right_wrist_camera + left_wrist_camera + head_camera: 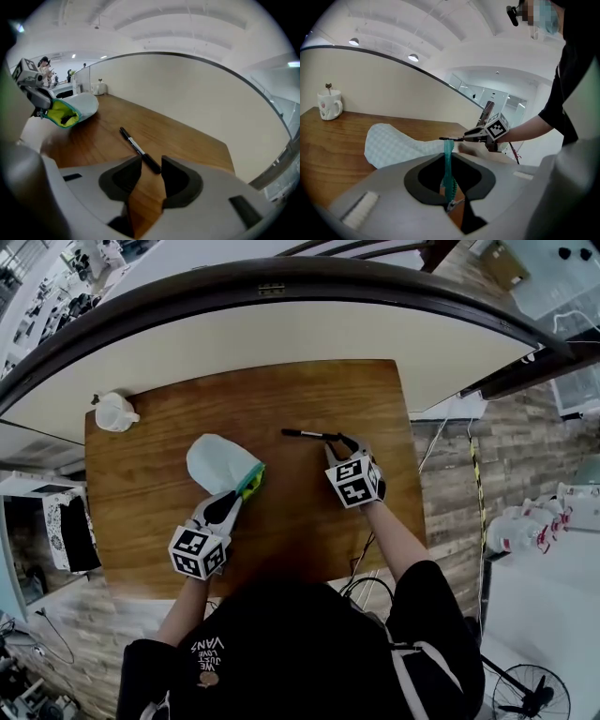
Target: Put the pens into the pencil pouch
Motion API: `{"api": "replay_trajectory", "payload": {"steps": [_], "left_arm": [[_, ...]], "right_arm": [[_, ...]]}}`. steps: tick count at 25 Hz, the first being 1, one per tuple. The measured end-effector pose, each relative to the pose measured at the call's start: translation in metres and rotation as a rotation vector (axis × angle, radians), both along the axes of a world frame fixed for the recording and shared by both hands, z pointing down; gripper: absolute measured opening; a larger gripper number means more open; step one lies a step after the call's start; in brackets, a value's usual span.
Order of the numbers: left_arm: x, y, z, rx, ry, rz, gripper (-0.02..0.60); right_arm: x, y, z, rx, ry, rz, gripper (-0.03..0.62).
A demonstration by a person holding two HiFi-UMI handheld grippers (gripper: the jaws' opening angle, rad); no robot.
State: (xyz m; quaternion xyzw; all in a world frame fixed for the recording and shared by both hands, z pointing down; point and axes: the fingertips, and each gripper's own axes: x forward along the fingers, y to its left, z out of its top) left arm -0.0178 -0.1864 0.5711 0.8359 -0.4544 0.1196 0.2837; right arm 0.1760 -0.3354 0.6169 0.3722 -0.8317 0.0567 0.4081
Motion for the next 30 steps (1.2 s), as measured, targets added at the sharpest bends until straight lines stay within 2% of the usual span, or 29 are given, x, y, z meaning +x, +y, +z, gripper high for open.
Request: {"api": "replay_trajectory", "payload": {"steps": [6, 9, 13, 21, 26, 30], "left_arm": [[-0.001, -0.001, 0.004, -0.01, 0.017, -0.042, 0.051], [-0.005, -0.001, 0.005, -0.014, 0.024, -0.055, 0.051], [-0.009, -0.002, 0.008, -0.015, 0.035, -0.064, 0.051], [-0.012, -0.002, 0.001, -0.003, 0.048, -0.04, 0.051], [-0.016, 0.0, -0.001, 0.004, 0.045, -0.025, 0.051], [-0.021, 0.002, 0.001, 0.005, 0.045, 0.002, 0.051]], "right_arm": [[-0.002, -0.011, 0.017, -0.075, -0.014, -0.115, 0.114], [-0.005, -0.009, 0.023, -0.131, -0.031, -0.128, 0.114], [-0.007, -0.008, 0.025, -0.153, -0.049, -0.098, 0.107], [-0.013, 0.009, 0.024, -0.119, 0.016, -0.054, 0.071], [-0.016, 0.035, 0.018, -0.144, -0.051, 0.06, 0.069], [-0.025, 0.063, 0.009, -0.16, -0.095, 0.101, 0.067]]}}
